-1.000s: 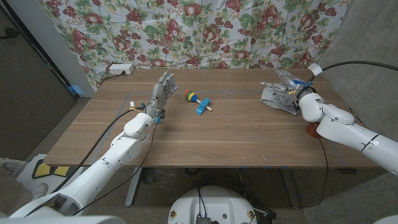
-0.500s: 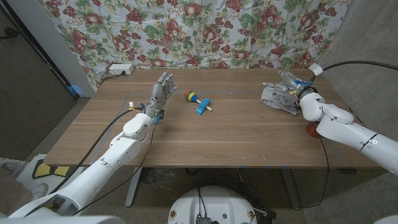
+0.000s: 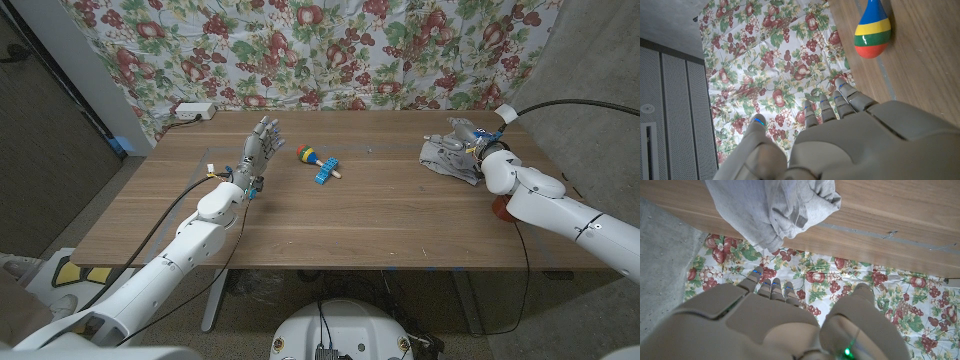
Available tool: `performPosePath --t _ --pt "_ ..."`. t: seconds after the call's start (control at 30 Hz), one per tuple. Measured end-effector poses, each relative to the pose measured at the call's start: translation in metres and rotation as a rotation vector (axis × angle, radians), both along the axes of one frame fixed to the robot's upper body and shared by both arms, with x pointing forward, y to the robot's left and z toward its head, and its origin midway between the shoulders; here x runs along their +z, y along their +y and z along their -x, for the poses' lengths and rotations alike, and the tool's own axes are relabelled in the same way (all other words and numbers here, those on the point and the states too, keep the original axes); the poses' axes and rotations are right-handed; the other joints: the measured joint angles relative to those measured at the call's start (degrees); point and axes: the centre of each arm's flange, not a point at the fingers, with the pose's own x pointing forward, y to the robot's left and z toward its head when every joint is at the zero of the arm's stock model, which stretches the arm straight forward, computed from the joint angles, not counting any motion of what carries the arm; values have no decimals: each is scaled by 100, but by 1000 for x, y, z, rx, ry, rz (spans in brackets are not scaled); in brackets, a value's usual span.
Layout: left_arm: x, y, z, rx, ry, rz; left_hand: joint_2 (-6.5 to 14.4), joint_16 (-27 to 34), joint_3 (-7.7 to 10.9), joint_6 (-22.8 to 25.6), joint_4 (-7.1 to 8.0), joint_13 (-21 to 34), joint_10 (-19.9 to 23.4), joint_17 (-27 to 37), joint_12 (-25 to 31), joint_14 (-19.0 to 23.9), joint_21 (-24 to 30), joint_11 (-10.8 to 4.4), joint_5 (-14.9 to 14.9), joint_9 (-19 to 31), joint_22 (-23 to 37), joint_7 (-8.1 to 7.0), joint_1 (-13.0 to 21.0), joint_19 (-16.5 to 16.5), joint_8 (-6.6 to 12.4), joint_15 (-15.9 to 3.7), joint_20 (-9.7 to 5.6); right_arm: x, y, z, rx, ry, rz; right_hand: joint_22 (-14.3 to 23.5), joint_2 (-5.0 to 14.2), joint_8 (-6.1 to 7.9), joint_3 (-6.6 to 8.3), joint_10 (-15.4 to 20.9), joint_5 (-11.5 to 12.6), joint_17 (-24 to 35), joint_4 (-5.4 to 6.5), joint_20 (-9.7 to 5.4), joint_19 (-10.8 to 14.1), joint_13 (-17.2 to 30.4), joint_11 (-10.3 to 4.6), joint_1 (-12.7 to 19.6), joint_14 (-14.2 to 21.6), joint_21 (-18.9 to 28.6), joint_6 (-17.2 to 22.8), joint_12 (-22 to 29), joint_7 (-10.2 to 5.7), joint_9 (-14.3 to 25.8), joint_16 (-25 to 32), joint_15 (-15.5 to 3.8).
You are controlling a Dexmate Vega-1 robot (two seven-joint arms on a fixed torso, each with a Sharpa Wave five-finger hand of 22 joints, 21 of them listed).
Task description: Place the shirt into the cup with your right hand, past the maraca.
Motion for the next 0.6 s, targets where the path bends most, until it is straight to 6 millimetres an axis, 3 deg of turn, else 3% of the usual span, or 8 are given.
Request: performPosePath --t 0.6 --pt "-2 -1 0 2 4 5 0 0 -24 0 -24 0 0 0 0 0 0 0 0 0 0 0 0 0 0 0 0 -5 -7 -9 -38 18 5 0 38 -67 -24 -55 52 16 -24 -9 -54 0 10 38 -22 0 -256 -20 30 0 0 22"
